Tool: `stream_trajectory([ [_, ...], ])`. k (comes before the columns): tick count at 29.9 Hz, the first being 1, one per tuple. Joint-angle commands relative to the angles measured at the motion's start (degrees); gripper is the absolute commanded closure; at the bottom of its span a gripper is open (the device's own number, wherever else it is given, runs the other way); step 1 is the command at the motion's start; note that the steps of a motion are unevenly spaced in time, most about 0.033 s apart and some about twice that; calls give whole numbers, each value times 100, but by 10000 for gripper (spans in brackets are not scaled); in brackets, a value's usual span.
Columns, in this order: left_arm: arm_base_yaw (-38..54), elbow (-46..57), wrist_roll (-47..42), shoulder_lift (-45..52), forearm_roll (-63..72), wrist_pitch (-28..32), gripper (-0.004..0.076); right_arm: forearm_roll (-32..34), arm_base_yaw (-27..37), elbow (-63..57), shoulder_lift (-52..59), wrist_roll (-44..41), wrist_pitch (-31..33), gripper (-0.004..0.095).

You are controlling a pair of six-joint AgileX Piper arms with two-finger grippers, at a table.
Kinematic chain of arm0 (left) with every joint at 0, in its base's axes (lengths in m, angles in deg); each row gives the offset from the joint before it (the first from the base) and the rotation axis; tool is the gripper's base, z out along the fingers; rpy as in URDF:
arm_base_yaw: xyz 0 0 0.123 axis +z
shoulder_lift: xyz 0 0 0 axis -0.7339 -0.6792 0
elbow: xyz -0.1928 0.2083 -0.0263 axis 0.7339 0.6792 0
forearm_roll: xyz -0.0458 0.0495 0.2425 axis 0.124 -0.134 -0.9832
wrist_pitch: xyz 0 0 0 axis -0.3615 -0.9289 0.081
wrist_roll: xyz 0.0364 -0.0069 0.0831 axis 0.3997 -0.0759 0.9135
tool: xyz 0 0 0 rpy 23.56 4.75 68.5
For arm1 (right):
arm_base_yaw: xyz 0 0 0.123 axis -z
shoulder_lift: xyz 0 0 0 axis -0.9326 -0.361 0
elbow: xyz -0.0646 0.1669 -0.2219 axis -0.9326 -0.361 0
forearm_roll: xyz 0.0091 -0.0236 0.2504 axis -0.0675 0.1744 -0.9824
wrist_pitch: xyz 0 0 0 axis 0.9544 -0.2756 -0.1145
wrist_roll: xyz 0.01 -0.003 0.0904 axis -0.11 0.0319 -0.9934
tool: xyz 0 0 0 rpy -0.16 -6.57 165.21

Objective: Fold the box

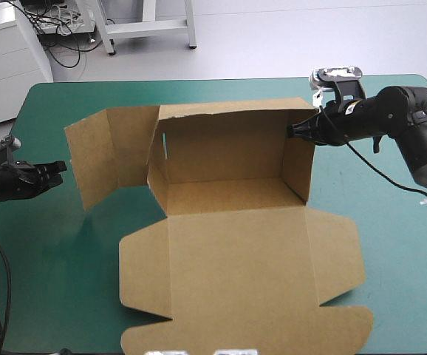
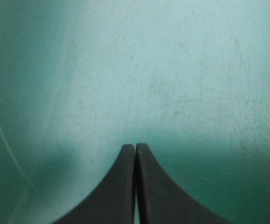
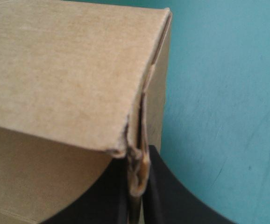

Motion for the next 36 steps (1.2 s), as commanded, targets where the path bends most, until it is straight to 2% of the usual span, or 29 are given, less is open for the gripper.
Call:
stream_trajectory([
  [1,5,-130,12,230,364,18,747,-122,44,226,104,-151,494,925],
  [3,5,-120,12,230,364,-71,747,-59,44,226,22,-239,980,925],
  [12,5,-120,12,230,408,-220,747,72,21,-307,-117,-426,993,925],
  [17,5,-120,12,230,413,-270,747,74,21,-222,-503,-402,698,926],
  [36,-5,-120,12,230,546,-271,756,413,21,1286,-2293,-96,444,925],
])
